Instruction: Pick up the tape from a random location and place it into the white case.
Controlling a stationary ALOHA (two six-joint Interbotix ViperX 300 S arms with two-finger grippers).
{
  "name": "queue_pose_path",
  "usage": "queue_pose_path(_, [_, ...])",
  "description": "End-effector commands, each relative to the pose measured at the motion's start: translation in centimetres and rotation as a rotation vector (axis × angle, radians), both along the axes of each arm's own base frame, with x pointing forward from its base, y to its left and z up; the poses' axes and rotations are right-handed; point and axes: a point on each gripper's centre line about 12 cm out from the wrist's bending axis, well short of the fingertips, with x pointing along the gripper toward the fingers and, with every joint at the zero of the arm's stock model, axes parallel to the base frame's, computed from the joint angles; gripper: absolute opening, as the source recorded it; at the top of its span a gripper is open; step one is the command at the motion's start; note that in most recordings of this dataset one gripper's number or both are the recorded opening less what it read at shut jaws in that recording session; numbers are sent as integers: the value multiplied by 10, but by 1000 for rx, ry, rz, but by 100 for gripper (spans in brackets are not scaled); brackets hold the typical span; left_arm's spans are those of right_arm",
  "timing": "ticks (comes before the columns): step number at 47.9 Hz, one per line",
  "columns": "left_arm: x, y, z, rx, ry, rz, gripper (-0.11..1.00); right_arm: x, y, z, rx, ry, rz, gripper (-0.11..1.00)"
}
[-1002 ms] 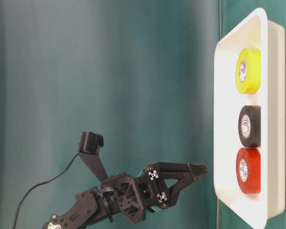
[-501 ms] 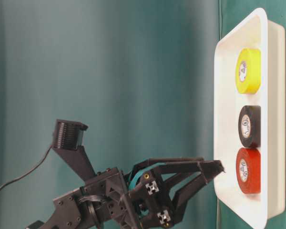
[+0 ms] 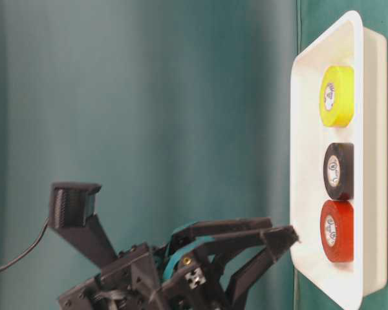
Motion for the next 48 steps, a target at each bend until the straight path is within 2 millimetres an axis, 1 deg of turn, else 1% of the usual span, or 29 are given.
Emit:
queue_pose_path(1, [-4, -1, 19, 6, -61, 0, 94, 4, 0, 14, -6, -36, 1, 88])
queue_pose_path(13, [-20, -2, 36, 16, -126, -1, 94, 1, -1, 21, -9, -40, -6, 88])
queue_pose_path(24, [-42, -6, 54, 28, -222, -5, 94, -5, -1, 28, -12, -57, -10, 88])
queue_pose_path(35, [-71, -9, 70, 42, -336, -5, 94, -12, -1, 37, -15, -77, -17, 88])
queue_pose_path(48, [-103, -13, 81, 51, -417, -3, 94, -17, 0, 42, -17, -88, -21, 88])
